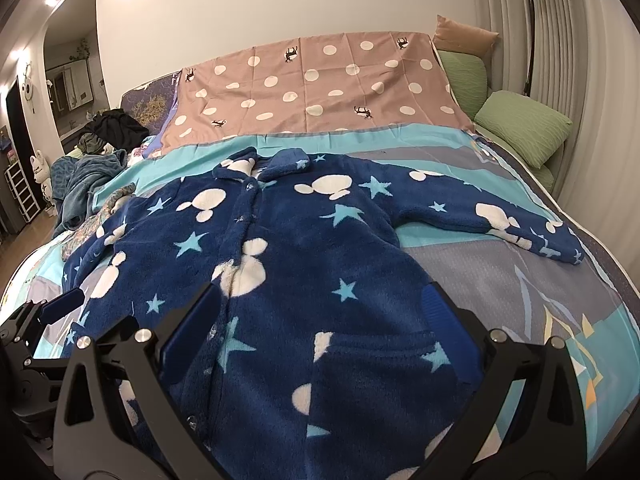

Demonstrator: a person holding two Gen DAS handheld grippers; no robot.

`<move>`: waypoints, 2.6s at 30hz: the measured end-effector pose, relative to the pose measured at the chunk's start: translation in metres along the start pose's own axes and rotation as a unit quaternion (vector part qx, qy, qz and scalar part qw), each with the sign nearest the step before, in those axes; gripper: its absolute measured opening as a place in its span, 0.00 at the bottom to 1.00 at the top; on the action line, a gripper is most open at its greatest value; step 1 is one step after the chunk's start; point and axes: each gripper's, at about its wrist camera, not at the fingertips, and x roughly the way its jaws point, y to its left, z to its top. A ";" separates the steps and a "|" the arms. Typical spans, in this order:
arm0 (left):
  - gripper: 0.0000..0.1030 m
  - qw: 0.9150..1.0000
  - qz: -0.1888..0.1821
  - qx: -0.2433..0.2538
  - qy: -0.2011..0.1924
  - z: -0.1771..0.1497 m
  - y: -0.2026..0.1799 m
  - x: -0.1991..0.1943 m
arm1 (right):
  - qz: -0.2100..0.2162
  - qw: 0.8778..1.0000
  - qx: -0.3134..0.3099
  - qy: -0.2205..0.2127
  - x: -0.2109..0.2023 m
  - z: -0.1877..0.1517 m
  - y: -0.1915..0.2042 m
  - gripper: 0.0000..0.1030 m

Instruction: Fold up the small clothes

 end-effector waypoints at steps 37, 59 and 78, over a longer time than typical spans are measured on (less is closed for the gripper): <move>0.63 0.752 -0.058 -0.656 0.025 -0.123 0.370 0.076 | -0.026 0.998 0.021 0.058 0.029 0.004 -0.007 0.98; 0.07 0.888 -0.152 -0.378 -0.214 0.129 0.299 0.005 | -0.019 0.997 0.018 0.070 0.046 0.011 -0.004 0.98; 0.60 0.986 -0.153 0.061 -0.026 0.115 0.017 0.109 | 0.006 0.995 0.051 0.091 0.047 0.023 -0.066 0.90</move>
